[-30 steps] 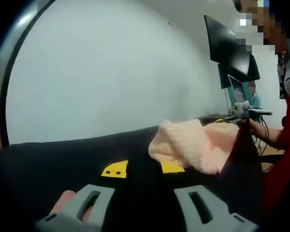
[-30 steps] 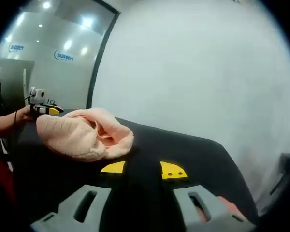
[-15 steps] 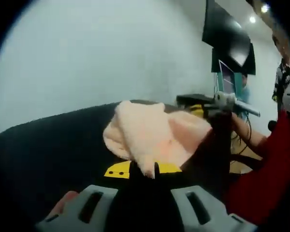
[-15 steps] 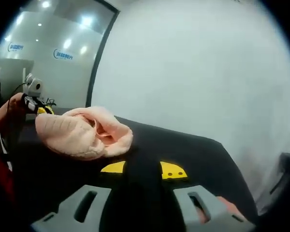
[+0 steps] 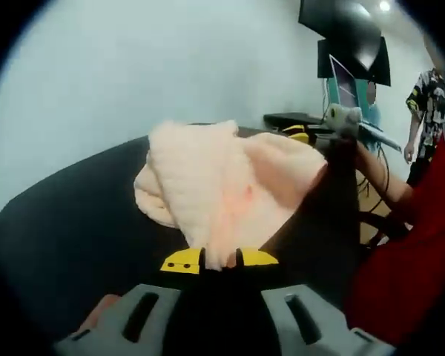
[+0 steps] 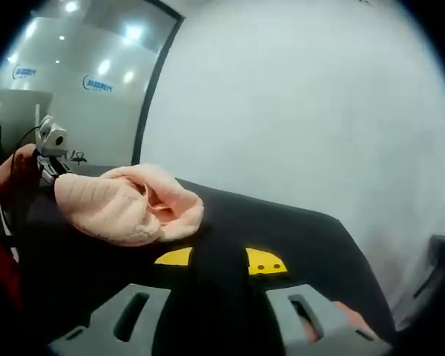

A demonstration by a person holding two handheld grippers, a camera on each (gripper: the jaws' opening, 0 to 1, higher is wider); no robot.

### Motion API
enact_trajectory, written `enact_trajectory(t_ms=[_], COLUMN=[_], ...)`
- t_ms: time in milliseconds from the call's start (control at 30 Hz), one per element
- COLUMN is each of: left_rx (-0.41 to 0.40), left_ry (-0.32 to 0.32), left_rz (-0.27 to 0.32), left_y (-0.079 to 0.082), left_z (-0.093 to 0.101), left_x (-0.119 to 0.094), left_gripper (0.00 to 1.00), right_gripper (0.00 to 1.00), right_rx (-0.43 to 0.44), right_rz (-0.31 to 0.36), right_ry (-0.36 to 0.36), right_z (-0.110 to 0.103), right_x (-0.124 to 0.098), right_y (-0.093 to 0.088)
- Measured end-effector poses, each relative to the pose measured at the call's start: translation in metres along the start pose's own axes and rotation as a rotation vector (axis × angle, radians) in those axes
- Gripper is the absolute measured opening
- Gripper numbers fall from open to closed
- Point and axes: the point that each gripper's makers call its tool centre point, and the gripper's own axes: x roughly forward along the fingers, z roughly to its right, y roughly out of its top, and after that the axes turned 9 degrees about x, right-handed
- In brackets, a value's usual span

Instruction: Fold the towel on the table until its edges align and the towel forms a compact rectangular stack.

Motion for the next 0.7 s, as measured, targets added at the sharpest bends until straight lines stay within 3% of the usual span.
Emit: enact_trajectory(t_ms=[33,133,233,333,400,567,700], left_rx=[-0.017,-0.099,-0.11,-0.05,-0.055,-0.002,0.109], left_ry=[0.012,0.016,0.058,0.174,0.212,0.325,0.427], left_rz=[0.017,0.117,0.122,0.087,0.118,0.217,0.224], left_y=[0.004,0.023,0.025,0.021,0.028,0.065,0.09], left_z=[-0.003,-0.011,-0.027,-0.055,-0.068,-0.098,-0.114], left_x=[0.0,-0.009,-0.018,-0.032,-0.046,-0.085,-0.112], left_gripper=[0.1,0.09,0.07,0.06,0.06,0.06,0.06], right_gripper=[0.22,0.22,0.22,0.22,0.22,0.22,0.22], right_rx=[0.001,0.002,0.0,0.003,0.003,-0.002,-0.005], right_rz=[0.0,-0.002,-0.005,-0.002,-0.003,-0.005,-0.009], right_ry=[0.0,-0.001,0.0,-0.001,-0.002,0.001,-0.001], right_z=[0.0,0.001,0.001,0.002,0.003,0.002,0.002], right_x=[0.0,0.0,0.001,0.001,0.001,0.001,0.001], right_y=[0.0,0.0,-0.001,-0.001,-0.001,-0.001,-0.002])
